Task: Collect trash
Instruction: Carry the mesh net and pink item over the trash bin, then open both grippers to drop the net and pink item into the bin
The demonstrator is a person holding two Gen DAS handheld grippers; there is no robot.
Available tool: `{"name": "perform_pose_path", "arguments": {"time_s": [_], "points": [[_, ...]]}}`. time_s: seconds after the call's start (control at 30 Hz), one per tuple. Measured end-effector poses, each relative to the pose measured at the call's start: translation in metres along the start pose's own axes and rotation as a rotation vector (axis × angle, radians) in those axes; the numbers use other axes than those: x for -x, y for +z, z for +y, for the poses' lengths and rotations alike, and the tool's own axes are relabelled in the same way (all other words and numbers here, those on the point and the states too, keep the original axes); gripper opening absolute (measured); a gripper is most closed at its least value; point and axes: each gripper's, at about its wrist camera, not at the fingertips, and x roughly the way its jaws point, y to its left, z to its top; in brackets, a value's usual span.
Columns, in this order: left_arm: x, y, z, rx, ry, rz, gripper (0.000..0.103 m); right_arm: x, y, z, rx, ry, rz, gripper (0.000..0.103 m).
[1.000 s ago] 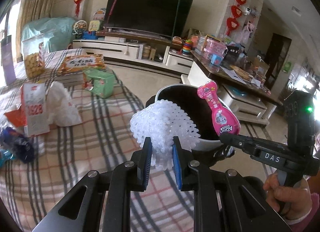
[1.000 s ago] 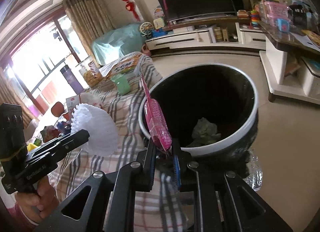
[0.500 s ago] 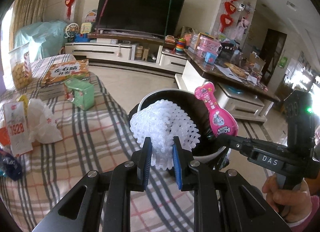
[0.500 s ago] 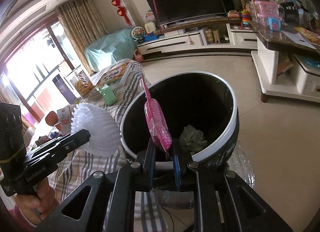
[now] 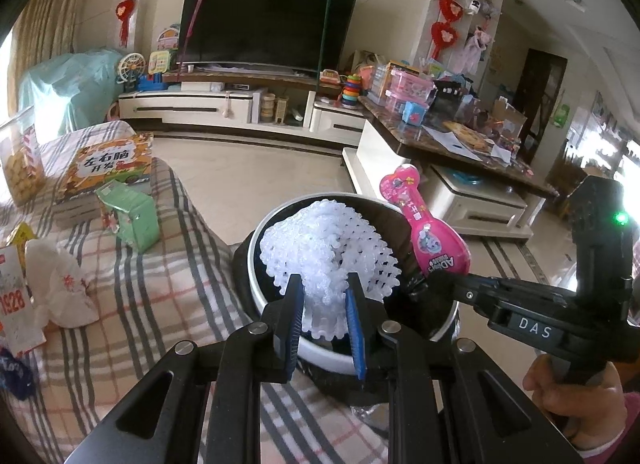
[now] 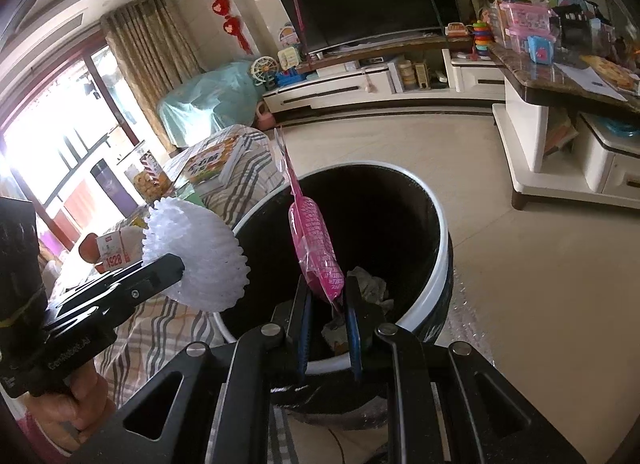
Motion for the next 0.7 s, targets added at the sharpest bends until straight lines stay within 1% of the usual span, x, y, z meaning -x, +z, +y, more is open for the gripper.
{"name": "perform_pose_path", "arguments": {"time_s": [0.23, 0.5, 0.63, 0.7], "points": [[-0.013, 0.007, -0.003, -0.007, 0.002, 0.017, 0.02, -0.007, 0.004, -0.005, -0.006, -0.008, 0.008, 0.015], [-0.019, 0.009, -0.007, -0.01, -0.003, 0.029, 0.021, -0.013, 0.009, -0.008, -0.009, -0.02, 0.016, 0.015], [-0.022, 0.009, -0.009, -0.009, -0.008, 0.035, 0.025, -0.016, 0.01, -0.008, -0.011, -0.023, 0.021, 0.015], [-0.022, 0.009, -0.008, -0.004, -0.004, 0.039, 0.03, -0.017, 0.01, -0.009, -0.015, -0.027, 0.024, 0.017]]}}
